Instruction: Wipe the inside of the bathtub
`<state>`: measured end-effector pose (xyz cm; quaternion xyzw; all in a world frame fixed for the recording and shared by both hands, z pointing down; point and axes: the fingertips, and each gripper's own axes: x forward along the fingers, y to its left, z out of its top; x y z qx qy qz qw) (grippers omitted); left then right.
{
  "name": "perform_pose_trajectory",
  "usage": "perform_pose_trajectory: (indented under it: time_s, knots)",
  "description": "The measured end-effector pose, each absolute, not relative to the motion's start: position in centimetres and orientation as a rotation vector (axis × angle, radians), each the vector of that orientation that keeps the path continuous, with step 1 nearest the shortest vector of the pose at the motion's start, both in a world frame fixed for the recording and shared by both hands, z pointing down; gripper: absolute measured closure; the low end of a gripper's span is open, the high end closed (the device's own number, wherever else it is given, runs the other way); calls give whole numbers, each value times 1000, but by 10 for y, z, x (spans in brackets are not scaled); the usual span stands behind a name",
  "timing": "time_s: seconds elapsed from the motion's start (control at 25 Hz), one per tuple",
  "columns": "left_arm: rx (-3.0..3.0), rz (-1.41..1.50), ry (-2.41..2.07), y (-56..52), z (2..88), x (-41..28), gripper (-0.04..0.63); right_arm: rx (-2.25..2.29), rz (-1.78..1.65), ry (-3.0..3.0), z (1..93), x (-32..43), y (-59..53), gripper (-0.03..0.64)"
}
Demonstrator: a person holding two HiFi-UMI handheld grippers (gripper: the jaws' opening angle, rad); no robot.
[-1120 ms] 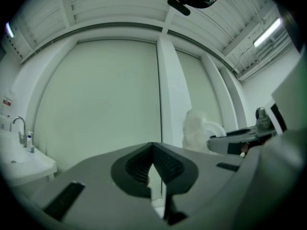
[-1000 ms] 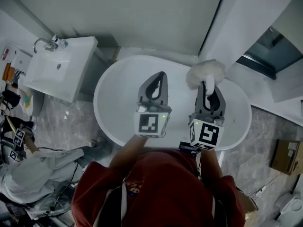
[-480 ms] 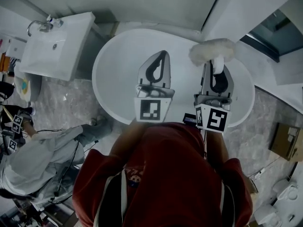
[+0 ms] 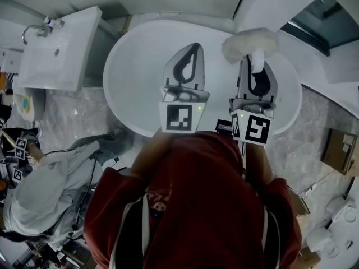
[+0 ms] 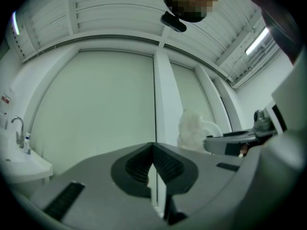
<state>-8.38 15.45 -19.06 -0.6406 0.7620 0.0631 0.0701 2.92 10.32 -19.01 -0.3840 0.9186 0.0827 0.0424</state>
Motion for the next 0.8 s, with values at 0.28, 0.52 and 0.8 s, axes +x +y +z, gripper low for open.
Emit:
perform_pose_trajectory:
  time_s: [0.28, 0.52, 0.8]
  knots:
    - [-1937, 169, 2276, 160, -193, -64, 580, -1190, 254, 2826, -187, 47, 110, 523]
    - [-1936, 167, 2264, 165, -194, -24, 580, -1185, 262, 2824, -185, 86, 115, 523]
    - [-1916, 171, 2269, 163, -195, -29, 580, -1177, 263, 2821, -182, 83, 112, 523]
